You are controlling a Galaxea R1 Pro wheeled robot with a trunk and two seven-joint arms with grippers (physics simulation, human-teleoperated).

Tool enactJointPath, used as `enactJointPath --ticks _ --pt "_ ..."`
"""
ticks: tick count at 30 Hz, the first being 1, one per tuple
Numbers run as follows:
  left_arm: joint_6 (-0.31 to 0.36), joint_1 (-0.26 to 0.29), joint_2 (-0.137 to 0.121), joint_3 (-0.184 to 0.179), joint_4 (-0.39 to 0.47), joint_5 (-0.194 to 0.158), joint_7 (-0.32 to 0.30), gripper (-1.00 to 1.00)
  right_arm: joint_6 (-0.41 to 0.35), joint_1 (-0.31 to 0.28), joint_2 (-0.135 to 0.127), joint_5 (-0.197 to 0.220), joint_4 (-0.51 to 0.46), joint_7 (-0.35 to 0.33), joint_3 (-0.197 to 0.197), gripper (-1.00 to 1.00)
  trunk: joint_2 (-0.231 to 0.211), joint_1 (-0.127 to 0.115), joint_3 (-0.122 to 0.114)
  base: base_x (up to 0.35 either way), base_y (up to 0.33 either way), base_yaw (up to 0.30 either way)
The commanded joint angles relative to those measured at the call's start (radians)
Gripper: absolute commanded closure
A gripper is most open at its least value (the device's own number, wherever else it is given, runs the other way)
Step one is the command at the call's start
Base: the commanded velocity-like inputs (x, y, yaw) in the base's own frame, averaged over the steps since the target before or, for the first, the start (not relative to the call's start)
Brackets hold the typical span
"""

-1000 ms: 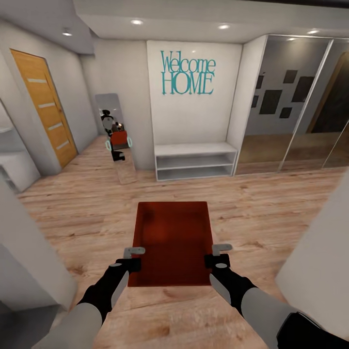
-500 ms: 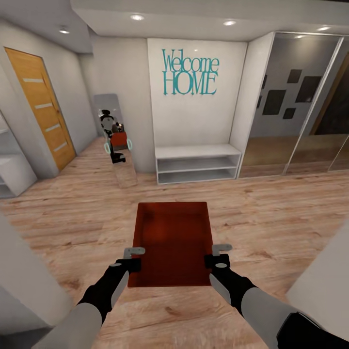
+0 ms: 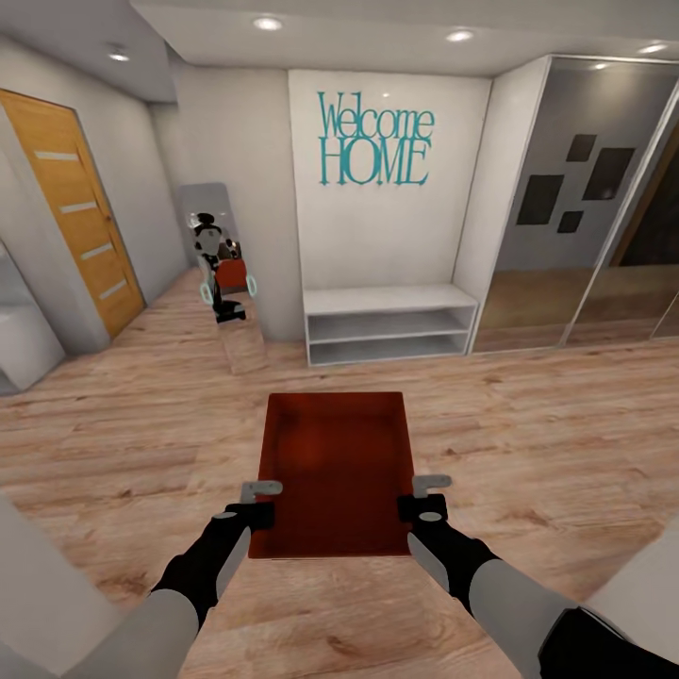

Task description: Move the two storage containers from the living room to the garage. In the garage, place one container on the floor and stack the other container on top of it (either order is fine).

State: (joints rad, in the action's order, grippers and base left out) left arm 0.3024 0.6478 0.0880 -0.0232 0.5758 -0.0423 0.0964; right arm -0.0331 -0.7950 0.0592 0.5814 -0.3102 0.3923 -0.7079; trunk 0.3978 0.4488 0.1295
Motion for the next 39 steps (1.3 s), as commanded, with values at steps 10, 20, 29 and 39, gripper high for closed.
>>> enactJointPath --ticks 10,20,29,39 --pt "-0.02 0.001 -0.001 -0.006 0.004 0.004 0.012 1.0 -0.031 -0.001 -0.001 0.024 0.019 0.012 -0.015 1.0 0.002 0.001 0.002 0.323 0.079 0.0" --pt "-0.02 0.001 -0.001 -0.007 0.004 0.004 0.012 1.0 -0.031 -0.001 -0.002 0.025 0.02 0.012 -0.015 1.0 0.002 0.001 0.002 0.323 0.079 0.0" --pt "-0.02 0.001 0.0 -0.007 0.004 0.003 0.012 1.0 -0.031 -0.001 -0.002 0.024 0.02 0.012 -0.015 1.0 0.002 0.001 0.002 0.323 0.079 0.0" --pt "-0.02 0.001 0.0 -0.007 0.004 0.002 0.012 1.0 -0.031 -0.001 -0.002 0.024 0.02 0.011 -0.015 1.0 0.002 0.001 0.002 0.323 0.079 0.0"
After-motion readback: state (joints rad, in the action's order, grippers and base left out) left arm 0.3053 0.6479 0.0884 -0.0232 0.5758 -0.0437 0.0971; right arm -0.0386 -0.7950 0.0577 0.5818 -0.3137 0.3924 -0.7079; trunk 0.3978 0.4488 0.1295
